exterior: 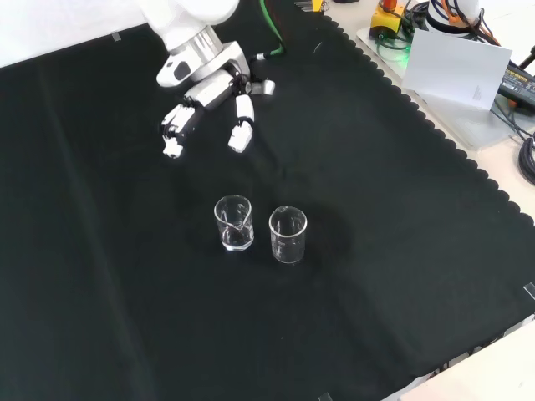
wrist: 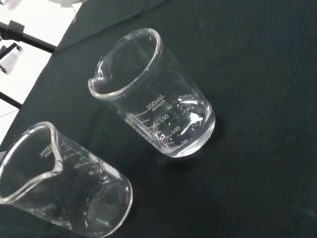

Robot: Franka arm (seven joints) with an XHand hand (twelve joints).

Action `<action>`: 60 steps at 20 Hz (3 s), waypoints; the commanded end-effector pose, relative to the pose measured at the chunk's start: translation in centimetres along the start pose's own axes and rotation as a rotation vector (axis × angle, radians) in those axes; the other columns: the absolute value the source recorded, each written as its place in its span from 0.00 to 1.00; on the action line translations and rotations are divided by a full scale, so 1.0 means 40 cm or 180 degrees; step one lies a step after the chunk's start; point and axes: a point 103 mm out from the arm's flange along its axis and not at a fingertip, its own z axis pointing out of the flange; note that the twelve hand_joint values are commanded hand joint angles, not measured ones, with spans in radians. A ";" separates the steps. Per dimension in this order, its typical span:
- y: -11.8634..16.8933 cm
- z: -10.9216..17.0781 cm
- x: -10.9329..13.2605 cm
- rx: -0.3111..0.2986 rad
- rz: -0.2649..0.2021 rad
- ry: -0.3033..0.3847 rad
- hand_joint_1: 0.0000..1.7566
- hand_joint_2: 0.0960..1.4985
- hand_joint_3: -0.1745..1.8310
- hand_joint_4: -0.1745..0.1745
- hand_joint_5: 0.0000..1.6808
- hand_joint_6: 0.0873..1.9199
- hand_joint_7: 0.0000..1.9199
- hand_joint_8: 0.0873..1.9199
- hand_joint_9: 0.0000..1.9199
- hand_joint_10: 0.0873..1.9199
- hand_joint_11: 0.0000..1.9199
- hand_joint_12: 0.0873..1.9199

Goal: Pick up the beaker on the right.

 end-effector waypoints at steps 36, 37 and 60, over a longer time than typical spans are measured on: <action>0.096 0.276 -0.022 0.0066 -0.0456 0.0252 0.48 0.34 0.36 0.38 0.18 0.00 0.08 0.26 0.13 0.30 0.00 0.56; 0.098 0.281 -0.022 0.0069 -0.0455 0.0265 0.48 0.34 0.36 0.38 0.18 0.00 0.09 0.26 0.13 0.30 0.00 0.56; 0.151 0.314 -0.019 -0.0064 -0.0570 0.0520 0.49 0.33 0.38 0.39 0.23 0.00 0.13 0.27 0.16 0.29 0.00 0.60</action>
